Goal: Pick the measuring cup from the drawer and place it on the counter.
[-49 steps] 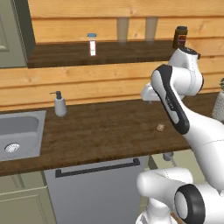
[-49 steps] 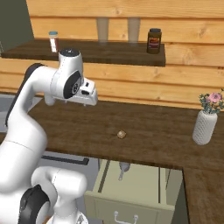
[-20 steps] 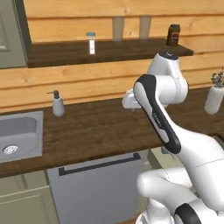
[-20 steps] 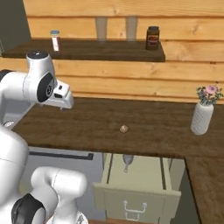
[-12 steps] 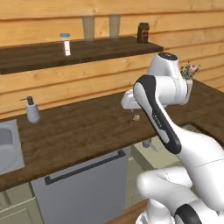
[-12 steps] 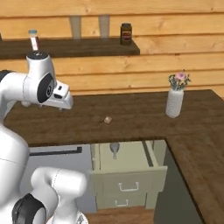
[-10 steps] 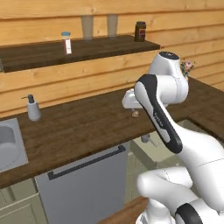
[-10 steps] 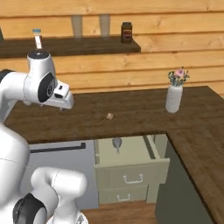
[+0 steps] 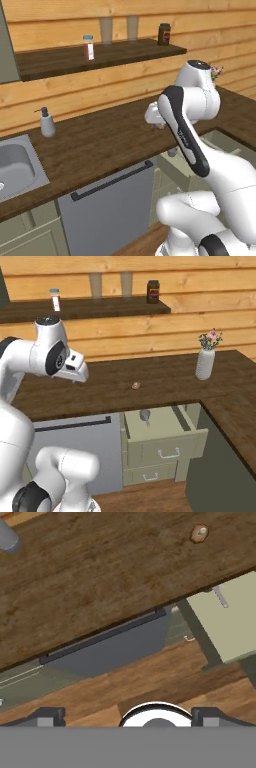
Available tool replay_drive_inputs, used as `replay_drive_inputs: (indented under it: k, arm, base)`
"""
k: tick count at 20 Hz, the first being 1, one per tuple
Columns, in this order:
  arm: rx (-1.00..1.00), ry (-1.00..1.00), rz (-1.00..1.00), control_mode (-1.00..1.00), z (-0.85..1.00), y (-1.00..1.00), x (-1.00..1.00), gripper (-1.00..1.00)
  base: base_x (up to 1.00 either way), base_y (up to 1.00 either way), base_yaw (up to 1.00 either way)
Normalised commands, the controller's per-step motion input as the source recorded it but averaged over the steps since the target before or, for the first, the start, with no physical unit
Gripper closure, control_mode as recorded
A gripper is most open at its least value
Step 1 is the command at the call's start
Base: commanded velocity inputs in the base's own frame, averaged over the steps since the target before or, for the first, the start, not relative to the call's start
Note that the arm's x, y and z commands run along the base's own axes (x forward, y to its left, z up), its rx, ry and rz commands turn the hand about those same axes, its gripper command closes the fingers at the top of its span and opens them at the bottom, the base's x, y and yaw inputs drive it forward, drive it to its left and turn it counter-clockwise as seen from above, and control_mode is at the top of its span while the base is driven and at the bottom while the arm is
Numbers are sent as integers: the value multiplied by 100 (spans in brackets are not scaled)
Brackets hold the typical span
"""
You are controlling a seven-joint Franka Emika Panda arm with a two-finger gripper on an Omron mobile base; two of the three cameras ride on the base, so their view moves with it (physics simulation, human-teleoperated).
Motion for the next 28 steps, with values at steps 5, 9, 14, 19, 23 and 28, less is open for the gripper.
replay_drive_inputs:
  k: [5,9,14,19,23,28]
  arm:
    - [9,13,-40,-100,-22,-100,0,-100]
    - [5,15,-49,-100,-53,-100,3,-100]
    - [0,16,-48,-100,-71,-100,16,-100]
    - [0,21,-47,-100,-81,-100,26,-100]
    - [3,31,-29,-100,-92,-100,77,-100]
    - [14,37,-9,-100,-72,-93,98,-100]
  base:
    - [0,0,0]
    - [0,0,0]
    - [0,0,0]
    - [0,0,0]
    - [0,0,0]
    - [0,0,0]
